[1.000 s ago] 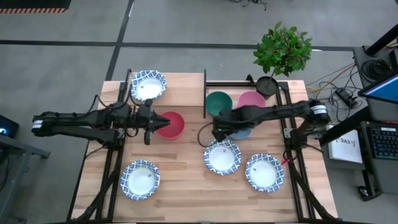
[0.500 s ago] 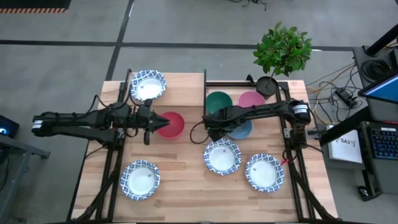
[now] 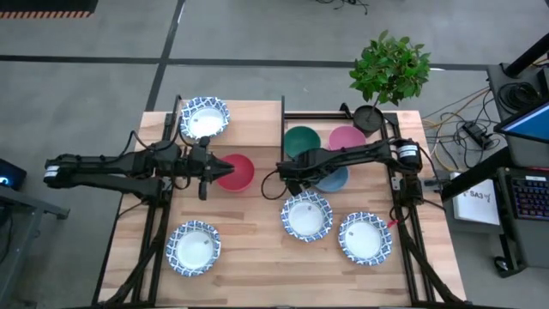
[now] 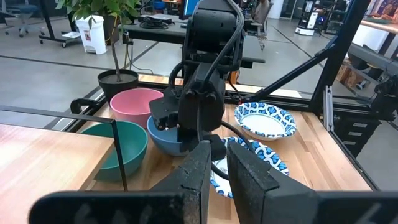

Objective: Place and stack bowls onto a shelf
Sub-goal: Put the blue bowl on the shelf

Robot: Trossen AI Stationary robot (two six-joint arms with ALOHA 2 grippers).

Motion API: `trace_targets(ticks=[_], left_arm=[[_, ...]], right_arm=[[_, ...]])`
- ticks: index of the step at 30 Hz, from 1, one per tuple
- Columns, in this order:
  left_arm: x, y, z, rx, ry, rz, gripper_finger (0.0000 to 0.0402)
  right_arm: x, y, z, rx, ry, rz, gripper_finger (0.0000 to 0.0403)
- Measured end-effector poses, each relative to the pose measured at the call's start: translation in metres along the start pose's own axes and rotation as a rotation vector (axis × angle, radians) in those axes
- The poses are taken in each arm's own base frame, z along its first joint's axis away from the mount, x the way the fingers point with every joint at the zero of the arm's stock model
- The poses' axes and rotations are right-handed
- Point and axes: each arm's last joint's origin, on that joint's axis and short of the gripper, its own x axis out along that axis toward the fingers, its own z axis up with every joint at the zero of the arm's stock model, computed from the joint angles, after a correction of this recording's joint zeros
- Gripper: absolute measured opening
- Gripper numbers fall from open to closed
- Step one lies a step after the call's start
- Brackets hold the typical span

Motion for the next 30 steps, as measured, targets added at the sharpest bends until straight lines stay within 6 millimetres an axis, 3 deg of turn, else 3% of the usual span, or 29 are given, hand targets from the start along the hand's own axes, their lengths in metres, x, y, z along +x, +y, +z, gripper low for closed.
trace_targets(ticks=[4,9,13,18,25,30], left_arm=[[0.000,0.000,0.000,0.000,-0.002,0.000,0.0036],[0.000,0.000,0.000,0.000,-0.003,0.000,0.0036],[-0.001,0.000,0.001,0.000,-0.010,-0.001,0.0036],[-0.004,0.000,0.003,0.011,-0.024,-0.002,0.0036],[-0.010,0.000,0.005,0.017,-0.050,-0.004,0.0036],[-0.012,0.000,0.006,0.025,-0.060,-0.005,0.0036]], right_arm=[[-0.002,0.000,0.000,0.004,0.008,0.015,0.0015],[-0.008,-0.002,-0.001,0.004,0.020,0.041,0.0012],[-0.024,-0.008,-0.001,0.009,-0.001,0.086,0.0011],[-0.062,-0.013,0.000,-0.045,-0.027,0.227,0.0011],[-0.136,-0.015,-0.007,-0.218,-0.136,0.497,0.0011],[-0.183,-0.005,-0.012,-0.425,-0.345,0.653,0.0011]])
